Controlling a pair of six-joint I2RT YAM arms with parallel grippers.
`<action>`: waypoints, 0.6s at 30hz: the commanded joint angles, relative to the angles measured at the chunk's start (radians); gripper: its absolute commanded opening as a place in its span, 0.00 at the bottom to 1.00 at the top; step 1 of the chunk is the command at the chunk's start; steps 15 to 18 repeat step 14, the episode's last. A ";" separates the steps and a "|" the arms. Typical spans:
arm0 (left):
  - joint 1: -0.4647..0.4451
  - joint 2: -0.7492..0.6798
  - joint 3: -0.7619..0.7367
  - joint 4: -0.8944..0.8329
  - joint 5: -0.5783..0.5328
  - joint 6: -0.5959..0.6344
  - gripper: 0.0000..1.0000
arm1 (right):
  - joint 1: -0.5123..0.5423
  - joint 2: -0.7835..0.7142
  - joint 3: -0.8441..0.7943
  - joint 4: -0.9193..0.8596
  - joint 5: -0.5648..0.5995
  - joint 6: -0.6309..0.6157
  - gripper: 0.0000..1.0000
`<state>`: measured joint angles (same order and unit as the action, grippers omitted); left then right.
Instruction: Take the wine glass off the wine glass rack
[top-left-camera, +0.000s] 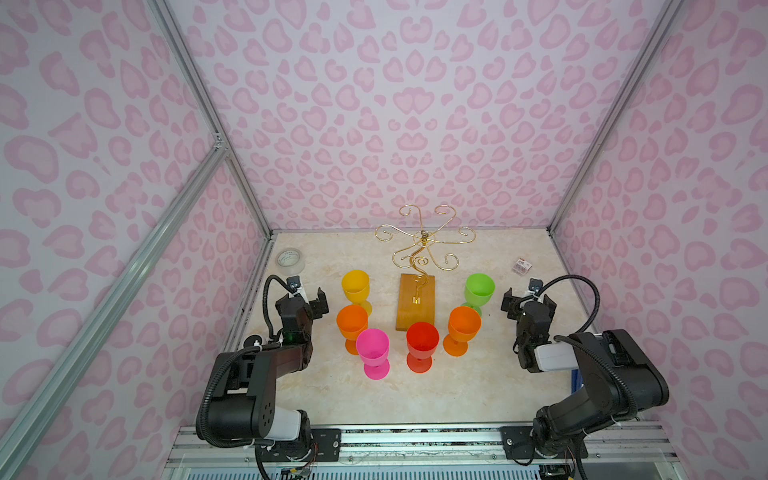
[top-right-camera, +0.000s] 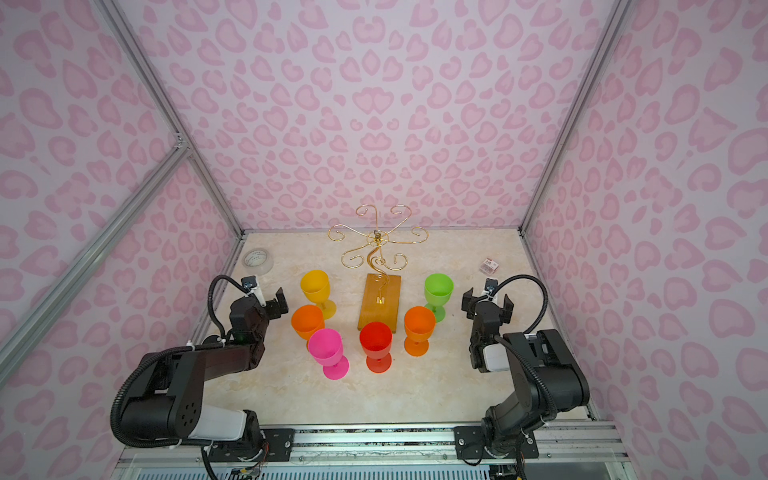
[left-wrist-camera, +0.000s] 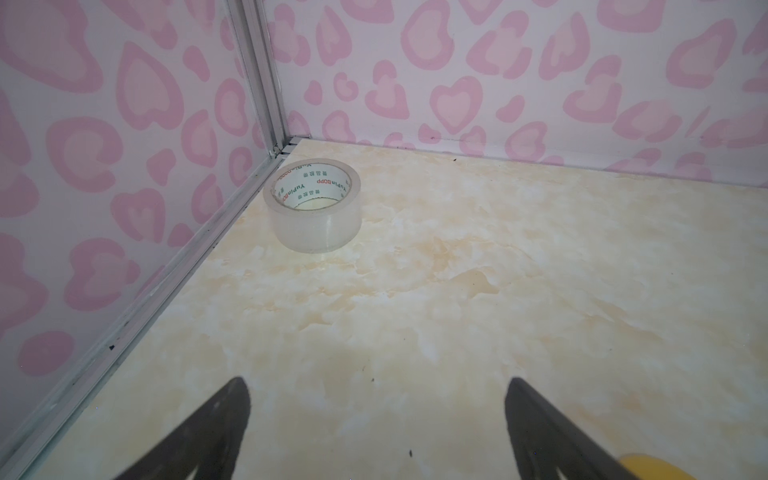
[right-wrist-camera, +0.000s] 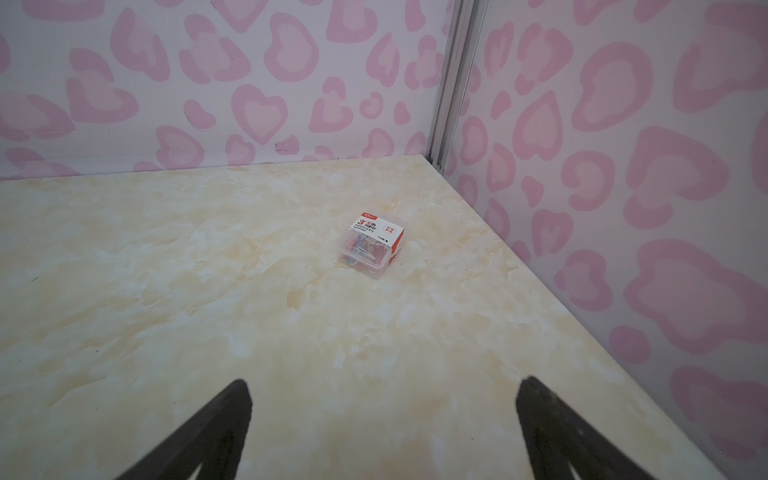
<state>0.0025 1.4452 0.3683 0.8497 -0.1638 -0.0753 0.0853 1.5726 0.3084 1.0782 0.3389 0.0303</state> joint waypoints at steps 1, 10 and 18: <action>0.001 0.006 -0.002 0.049 0.027 0.017 0.97 | 0.001 0.005 -0.006 0.032 0.006 -0.012 1.00; 0.004 0.019 0.001 0.054 0.032 0.016 0.97 | 0.001 0.005 -0.006 0.033 0.006 -0.011 1.00; 0.005 0.011 -0.010 0.066 0.032 0.016 0.97 | 0.001 0.004 -0.006 0.034 0.006 -0.012 1.00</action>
